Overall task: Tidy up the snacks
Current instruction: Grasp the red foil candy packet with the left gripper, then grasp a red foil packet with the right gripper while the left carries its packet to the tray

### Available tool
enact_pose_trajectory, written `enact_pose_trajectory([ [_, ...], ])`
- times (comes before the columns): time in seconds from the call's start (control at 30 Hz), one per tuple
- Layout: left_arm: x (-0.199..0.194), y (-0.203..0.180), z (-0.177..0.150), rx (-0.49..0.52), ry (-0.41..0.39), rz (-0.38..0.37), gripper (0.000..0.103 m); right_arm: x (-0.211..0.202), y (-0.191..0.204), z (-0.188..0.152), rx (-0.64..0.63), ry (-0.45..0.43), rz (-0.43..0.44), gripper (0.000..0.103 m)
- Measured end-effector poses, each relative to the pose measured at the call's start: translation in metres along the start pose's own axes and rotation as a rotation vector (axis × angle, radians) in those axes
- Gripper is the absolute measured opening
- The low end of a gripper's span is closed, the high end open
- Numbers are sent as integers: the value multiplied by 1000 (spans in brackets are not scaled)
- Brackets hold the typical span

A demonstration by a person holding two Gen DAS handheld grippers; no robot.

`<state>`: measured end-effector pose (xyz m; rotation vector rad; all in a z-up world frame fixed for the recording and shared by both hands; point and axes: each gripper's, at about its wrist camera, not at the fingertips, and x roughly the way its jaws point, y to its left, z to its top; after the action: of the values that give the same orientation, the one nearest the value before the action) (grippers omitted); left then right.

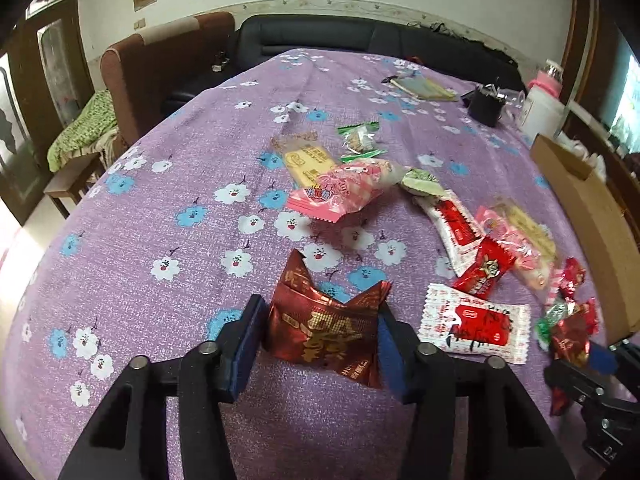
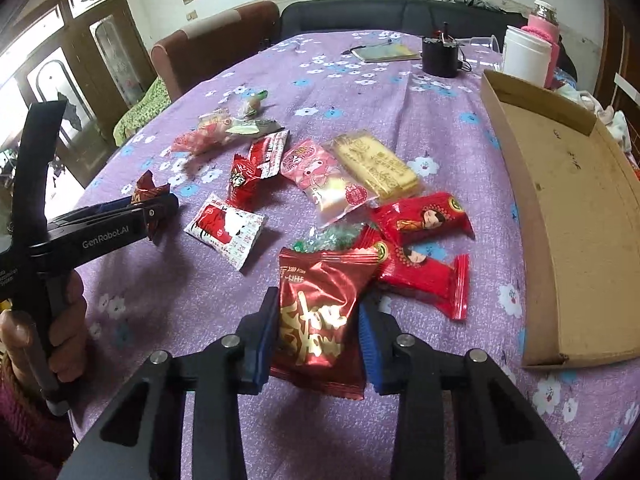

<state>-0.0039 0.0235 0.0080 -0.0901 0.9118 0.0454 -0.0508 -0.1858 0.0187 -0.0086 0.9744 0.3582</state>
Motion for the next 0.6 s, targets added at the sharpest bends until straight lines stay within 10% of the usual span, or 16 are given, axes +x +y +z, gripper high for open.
enact_pose_trajectory([
  [0.6, -29, -3, -3, 19, -90, -147, 53, -43, -26, 6, 88, -137, 45, 35],
])
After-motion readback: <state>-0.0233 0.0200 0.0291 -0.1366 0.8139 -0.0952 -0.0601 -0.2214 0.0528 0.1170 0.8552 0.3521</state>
